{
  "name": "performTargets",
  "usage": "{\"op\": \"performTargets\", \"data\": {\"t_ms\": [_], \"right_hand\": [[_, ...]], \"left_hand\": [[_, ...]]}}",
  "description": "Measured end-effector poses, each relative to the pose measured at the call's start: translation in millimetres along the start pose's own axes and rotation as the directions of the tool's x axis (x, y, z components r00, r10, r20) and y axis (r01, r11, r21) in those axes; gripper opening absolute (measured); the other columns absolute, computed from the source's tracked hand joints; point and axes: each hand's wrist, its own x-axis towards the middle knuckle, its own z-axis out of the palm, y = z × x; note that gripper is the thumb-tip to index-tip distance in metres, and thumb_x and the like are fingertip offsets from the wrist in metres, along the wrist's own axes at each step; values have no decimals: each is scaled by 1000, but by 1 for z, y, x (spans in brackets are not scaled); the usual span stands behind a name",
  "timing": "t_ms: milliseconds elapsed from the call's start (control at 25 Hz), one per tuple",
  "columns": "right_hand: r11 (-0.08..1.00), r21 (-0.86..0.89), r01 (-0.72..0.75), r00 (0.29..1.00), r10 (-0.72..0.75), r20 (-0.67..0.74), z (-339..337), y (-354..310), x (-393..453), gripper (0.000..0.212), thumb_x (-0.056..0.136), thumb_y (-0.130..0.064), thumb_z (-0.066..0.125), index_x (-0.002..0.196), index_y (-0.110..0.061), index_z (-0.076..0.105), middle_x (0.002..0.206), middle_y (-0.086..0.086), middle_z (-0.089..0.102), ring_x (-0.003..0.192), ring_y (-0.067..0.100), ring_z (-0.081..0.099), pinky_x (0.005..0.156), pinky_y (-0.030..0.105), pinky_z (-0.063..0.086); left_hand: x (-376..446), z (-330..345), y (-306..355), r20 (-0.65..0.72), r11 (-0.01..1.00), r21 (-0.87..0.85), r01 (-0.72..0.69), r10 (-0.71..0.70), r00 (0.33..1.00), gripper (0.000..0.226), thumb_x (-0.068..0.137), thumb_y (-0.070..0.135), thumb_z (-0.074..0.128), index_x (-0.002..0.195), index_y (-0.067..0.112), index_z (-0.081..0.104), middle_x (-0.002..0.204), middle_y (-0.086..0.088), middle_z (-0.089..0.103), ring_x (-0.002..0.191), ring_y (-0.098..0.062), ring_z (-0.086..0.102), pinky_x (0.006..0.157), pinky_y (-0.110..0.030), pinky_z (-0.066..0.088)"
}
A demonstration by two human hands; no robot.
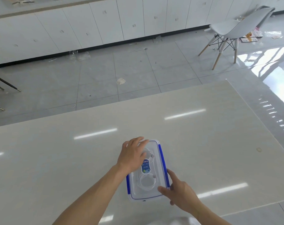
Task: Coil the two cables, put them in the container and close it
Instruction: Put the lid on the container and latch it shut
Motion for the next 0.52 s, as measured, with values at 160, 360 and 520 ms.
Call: {"op": "performTargets", "data": {"t_ms": [160,360,520], "right_hand": [[933,355,-62,996,33,88,-4,-4,1,75,84,-33,69,148,-44,30,90,7,76,64,24,76,65,39,63],[942,336,-28,991,69,-112,-15,-11,10,44,95,-30,60,138,-34,49,93,5,69,56,20,75,60,42,65],[995,62,81,943,-56,-327,-23,-25,29,38,99,-40,55,136,-32,52,116,0,66,77,24,75,76,37,60]], "left_hand": [[8,-5,-17,136,994,-54,93,-85,987,51,103,44,40,152,34,30,150,0,44,134,-24,44,106,-42,39],[-33,3,-35,11,912,-231,339,-346,938,46,99,46,48,144,34,43,130,0,57,117,-23,55,94,-38,48],[-87,20,-43,67,616,-560,555,-634,771,46,89,47,66,128,26,58,116,0,60,102,-18,62,83,-33,54]]}}
